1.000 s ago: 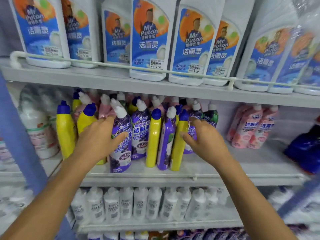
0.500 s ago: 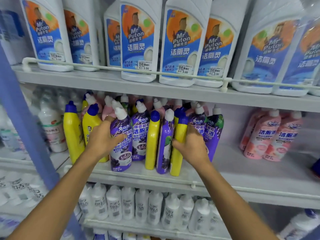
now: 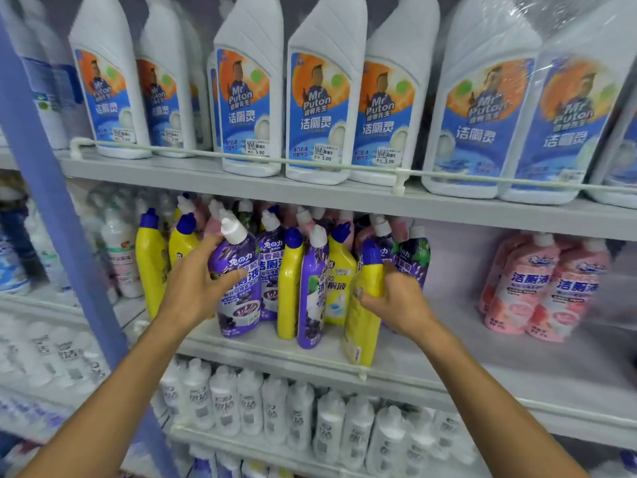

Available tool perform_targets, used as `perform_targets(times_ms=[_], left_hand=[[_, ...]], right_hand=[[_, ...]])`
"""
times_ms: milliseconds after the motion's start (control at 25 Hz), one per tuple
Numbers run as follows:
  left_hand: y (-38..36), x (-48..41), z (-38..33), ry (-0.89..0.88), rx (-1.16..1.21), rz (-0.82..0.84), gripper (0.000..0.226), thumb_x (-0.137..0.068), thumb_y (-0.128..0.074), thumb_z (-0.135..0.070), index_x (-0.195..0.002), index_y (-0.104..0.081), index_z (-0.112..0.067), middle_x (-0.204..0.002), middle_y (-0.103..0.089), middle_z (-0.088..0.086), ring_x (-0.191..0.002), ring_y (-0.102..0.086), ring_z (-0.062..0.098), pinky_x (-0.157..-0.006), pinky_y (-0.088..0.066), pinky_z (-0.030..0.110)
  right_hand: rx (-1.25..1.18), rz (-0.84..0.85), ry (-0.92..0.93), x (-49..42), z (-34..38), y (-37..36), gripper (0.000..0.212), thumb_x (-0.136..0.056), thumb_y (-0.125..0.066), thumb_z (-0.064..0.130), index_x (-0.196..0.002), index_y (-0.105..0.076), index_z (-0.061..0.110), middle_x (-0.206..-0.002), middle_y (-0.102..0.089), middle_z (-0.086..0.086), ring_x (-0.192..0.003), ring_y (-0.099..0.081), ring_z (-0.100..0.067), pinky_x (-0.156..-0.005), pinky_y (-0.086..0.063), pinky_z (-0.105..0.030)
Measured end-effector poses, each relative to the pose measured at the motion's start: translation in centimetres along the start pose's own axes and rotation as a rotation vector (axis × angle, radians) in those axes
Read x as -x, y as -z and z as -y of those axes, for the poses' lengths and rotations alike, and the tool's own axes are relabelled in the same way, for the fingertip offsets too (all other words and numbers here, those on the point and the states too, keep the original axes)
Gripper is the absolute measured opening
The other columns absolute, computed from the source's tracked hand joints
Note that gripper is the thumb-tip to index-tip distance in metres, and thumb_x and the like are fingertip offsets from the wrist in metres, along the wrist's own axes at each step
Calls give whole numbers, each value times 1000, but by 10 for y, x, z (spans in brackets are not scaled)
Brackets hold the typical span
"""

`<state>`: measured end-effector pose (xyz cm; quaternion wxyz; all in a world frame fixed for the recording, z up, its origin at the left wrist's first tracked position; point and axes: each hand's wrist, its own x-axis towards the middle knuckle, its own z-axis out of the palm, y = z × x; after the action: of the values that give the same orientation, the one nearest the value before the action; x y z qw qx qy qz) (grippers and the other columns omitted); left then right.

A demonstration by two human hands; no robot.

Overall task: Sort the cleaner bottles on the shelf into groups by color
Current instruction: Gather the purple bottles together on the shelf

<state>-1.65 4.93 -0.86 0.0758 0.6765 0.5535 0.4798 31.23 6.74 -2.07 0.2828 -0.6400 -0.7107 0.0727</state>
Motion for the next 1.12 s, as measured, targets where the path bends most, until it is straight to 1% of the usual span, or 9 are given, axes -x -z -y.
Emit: perform_targets(times_ms=[120,200,320,480,600,800,1000,1040,1120], left_hand=[[10,-6,-26,-48,36,78,55,-78,-86,-34,-123,-56,-39,-102,-73,-14,-94,-69,8,-82,-58,43],[10,-3,-42,-73,92,146,57,-77,-86,-34,-126,-57,-36,-107,-74,-14,-99,-70,8,-84,-59,44],[-5,5,-55,-87,173,229,57,-77,-87,-34,-127,-60,-32,-109,-74,-15,-101,-71,7,-85,-59,46],[-34,18,-62,-61,264,277,60,-72,-82,-45,-126,-58,-37,-108,-75,-15,-98,-72,11,-83,-60,48],[-52,23,-67,-61,285,287,60,-77,-87,-31,-129,-58,-39,-105,-75,-16,-95,-72,7,-83,-61,46],[-73,19,-74,-29,370,345,59,-79,-87,-25,-129,-58,-37,-107,-76,-13,-98,-73,10,-86,-60,47],[-84,15,-84,-47,405,378,58,-80,-86,-19,-131,-60,-32,-112,-75,-14,-104,-71,7,-90,-59,45],[-87,14,-85,-47,411,391,57,-80,-86,-20,-130,-60,-30,-112,-75,-13,-104,-71,7,-90,-59,45],[-90,13,-90,-45,414,418,52,-80,-86,-21,-125,-61,-28,-110,-75,-12,-102,-72,8,-88,-60,44]], right_hand=[[-54,-2,38,9,-9,15,24,-88,-73,28,-101,-58,14,-85,-66,-4,-81,-60,-24,-70,-46,-31],[-66,3,70,11,-14,21,25,-88,-74,24,-98,-51,21,-83,-57,3,-77,-51,-18,-65,-33,-21],[-99,-32,81,6,-26,15,30,-88,-77,26,-105,-54,19,-89,-55,5,-79,-49,-15,-64,-29,-18],[-193,-73,50,-3,-34,1,32,-86,-79,30,-105,-57,16,-89,-64,1,-80,-58,-19,-70,-41,-26],[-200,-106,63,-5,-35,-5,38,-86,-79,32,-111,-60,13,-98,-70,-6,-87,-64,-24,-79,-52,-35],[-174,-142,111,-4,-41,-8,41,-86,-77,41,-114,-61,16,-99,-71,-4,-88,-65,-24,-79,-53,-35],[-188,-128,126,-1,-42,-5,32,-89,-74,41,-108,-60,19,-77,-60,15,-66,-54,0,-64,-40,-15],[-205,-108,118,0,-41,-1,31,-90,-73,39,-110,-60,19,-76,-59,17,-67,-55,3,-63,-38,-8],[-284,-91,96,5,-40,9,39,-93,-71,37,-125,-61,17,-97,-71,12,-87,-66,1,-75,-44,-5]])
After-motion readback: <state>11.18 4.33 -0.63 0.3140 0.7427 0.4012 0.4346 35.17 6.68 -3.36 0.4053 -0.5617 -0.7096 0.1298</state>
